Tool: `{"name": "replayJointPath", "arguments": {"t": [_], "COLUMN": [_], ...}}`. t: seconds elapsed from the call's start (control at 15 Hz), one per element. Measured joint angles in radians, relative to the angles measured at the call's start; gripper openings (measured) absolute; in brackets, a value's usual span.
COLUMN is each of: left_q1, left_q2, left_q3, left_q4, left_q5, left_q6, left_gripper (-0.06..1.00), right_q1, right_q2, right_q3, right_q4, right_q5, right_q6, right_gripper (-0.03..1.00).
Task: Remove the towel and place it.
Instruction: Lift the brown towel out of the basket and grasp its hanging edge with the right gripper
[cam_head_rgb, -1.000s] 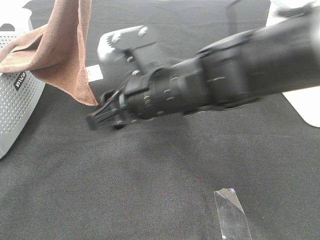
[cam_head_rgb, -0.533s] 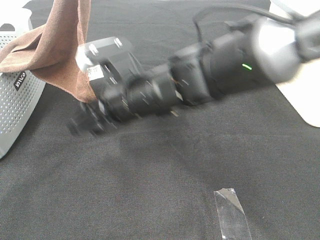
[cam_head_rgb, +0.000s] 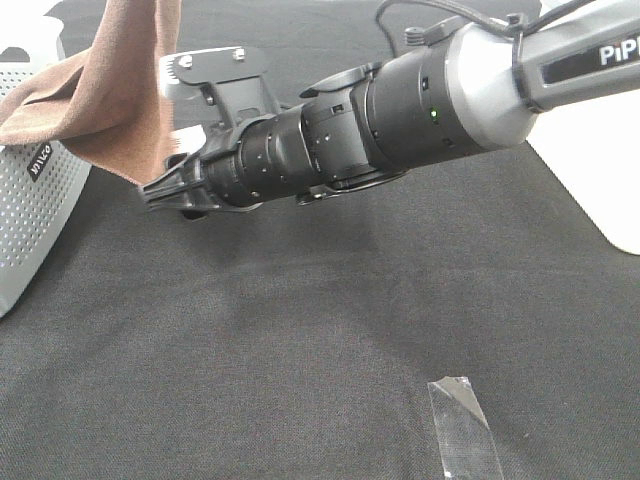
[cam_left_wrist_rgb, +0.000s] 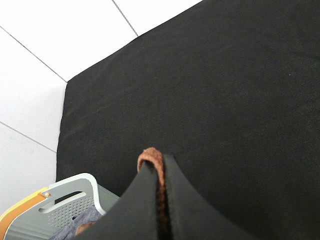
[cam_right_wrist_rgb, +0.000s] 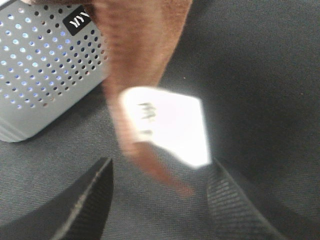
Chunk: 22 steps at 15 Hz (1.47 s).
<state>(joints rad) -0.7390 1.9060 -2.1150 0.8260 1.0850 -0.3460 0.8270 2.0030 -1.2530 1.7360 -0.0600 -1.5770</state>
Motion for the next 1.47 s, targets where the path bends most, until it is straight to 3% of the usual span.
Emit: {"name": "replayJointPath", "arguments": {"t": [0.13,1.13,1.27,1.4,1.47], "left_q1": [0.0,0.0,0.0,0.0,0.0], "left_q2": [0.0,0.0,0.0,0.0,0.0], "left_q3": [0.0,0.0,0.0,0.0,0.0], "left_q4": [0.0,0.0,0.0,0.0,0.0], "left_q5": [0.0,0.0,0.0,0.0,-0.001], "left_q6": [0.0,0.003,0.003,0.003,0.003], "left_gripper": [0.0,0.0,0.0,0.0,0.0], "right_q1": [0.0,0.0,0.0,0.0,0.0], "right_q2": [0.0,0.074,0.08,0.081,0.081], "right_q3": [0.0,-0.096,-0.096,-0.096,-0.096], "right_q4": [0.005,0.007,0.007,0.007,0.007], "right_q5": [0.032,0.025,0.025,0.024,0.024], "right_q6": [0.0,0.0,0.0,0.01,0.025], "right_gripper": [0.55,0.52,0.38,0.1,0.01]}}
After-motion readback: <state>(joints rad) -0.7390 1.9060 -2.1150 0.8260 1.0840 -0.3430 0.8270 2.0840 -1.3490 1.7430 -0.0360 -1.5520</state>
